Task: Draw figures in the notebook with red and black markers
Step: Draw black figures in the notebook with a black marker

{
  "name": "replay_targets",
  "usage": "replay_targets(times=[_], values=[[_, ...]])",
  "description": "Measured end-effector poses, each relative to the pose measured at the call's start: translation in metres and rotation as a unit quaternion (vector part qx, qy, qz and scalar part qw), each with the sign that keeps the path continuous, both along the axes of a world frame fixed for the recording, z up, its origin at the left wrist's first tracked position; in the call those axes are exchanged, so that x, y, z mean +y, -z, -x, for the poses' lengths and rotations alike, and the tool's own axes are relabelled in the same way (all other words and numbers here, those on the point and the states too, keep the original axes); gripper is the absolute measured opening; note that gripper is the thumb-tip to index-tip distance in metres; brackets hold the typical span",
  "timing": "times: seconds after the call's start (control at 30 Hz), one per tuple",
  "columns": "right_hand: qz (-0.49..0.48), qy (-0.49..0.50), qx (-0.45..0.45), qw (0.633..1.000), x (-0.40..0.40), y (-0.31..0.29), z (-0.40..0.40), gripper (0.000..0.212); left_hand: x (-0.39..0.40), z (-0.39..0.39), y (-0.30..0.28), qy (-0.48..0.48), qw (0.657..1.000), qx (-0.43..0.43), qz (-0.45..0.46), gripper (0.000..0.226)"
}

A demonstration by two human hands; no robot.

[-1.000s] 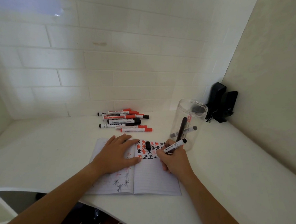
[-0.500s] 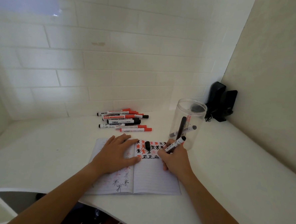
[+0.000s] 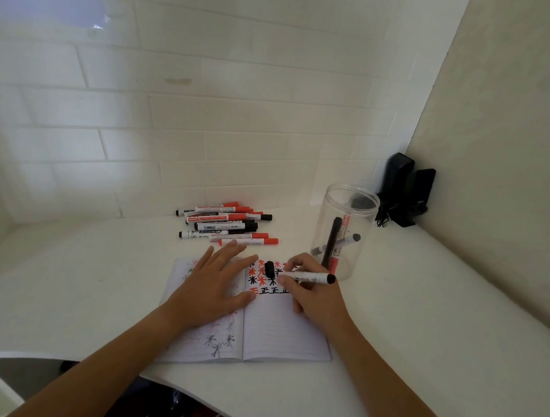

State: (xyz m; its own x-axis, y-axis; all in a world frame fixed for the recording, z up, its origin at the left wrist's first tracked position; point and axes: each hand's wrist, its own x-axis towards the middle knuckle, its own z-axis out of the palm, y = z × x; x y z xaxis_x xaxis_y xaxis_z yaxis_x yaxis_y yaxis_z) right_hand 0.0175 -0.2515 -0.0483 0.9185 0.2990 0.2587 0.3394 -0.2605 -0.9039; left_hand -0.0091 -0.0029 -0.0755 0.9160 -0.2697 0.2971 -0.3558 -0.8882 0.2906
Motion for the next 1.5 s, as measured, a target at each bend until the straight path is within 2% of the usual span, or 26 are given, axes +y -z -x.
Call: replay_targets(times=[0.07, 0.17, 0.27, 0.37, 0.5, 0.63, 0.77, 0.9, 0.97, 1.07, 1.13, 1.3, 1.37, 1.5], values=[[-0.002, -0.006, -0.019, 1.0, 0.001, 0.0, 0.003, 0.008, -0.002, 0.001, -0.002, 0.044, 0.999, -0.025, -0.008, 0.063], [-0.006, 0.014, -0.055, 0.998, 0.003, 0.004, 0.001, 0.013, -0.004, 0.002, -0.003, 0.07, 0.997, -0.021, 0.006, 0.059], [0.109, 0.033, -0.148, 0.982, 0.01, 0.012, -0.01, 0.025, -0.003, 0.003, 0.0, 0.039, 0.998, -0.006, 0.04, 0.066], [0.211, 0.054, -0.234, 0.948, 0.021, 0.015, -0.018, 0.02, -0.002, 0.003, 0.002, 0.018, 0.999, 0.007, 0.048, 0.069], [0.265, 0.029, -0.252, 0.93, 0.032, 0.023, -0.027, 0.018, -0.005, 0.004, -0.001, 0.018, 0.997, -0.003, 0.078, 0.066], [0.213, -0.039, -0.234, 0.948, 0.032, 0.023, -0.027, 0.015, -0.005, 0.005, -0.003, 0.01, 0.993, -0.006, 0.122, 0.063], [0.164, -0.066, -0.225, 0.958, 0.03, 0.019, -0.011, 0.025, -0.003, 0.007, -0.003, 0.01, 0.988, -0.021, 0.152, 0.054], [0.122, -0.074, -0.175, 0.974, 0.03, 0.018, -0.003, 0.032, -0.002, 0.01, -0.007, 0.053, 0.99, -0.034, 0.124, 0.029], [0.104, -0.063, -0.144, 0.982, 0.028, 0.014, 0.0, 0.036, -0.001, 0.011, -0.008, 0.055, 0.99, -0.04, 0.126, 0.023], [0.012, -0.05, -0.121, 0.991, 0.022, 0.003, 0.006, 0.023, -0.002, 0.012, -0.009, 0.043, 0.986, -0.043, 0.158, 0.022], [-0.035, -0.044, -0.114, 0.992, 0.017, -0.001, 0.008, 0.021, -0.003, 0.013, -0.011, 0.032, 0.982, -0.034, 0.183, 0.022], [-0.073, -0.057, -0.063, 0.994, 0.01, -0.003, 0.011, 0.009, -0.002, 0.014, -0.013, 0.012, 0.979, -0.028, 0.199, 0.022], [-0.086, -0.072, -0.05, 0.992, 0.009, -0.006, 0.012, 0.009, -0.002, 0.014, -0.012, 0.02, 0.98, -0.04, 0.194, 0.031], [-0.077, -0.086, -0.054, 0.992, 0.008, -0.006, 0.013, 0.01, -0.001, 0.011, -0.01, 0.031, 0.981, -0.048, 0.186, 0.028]])
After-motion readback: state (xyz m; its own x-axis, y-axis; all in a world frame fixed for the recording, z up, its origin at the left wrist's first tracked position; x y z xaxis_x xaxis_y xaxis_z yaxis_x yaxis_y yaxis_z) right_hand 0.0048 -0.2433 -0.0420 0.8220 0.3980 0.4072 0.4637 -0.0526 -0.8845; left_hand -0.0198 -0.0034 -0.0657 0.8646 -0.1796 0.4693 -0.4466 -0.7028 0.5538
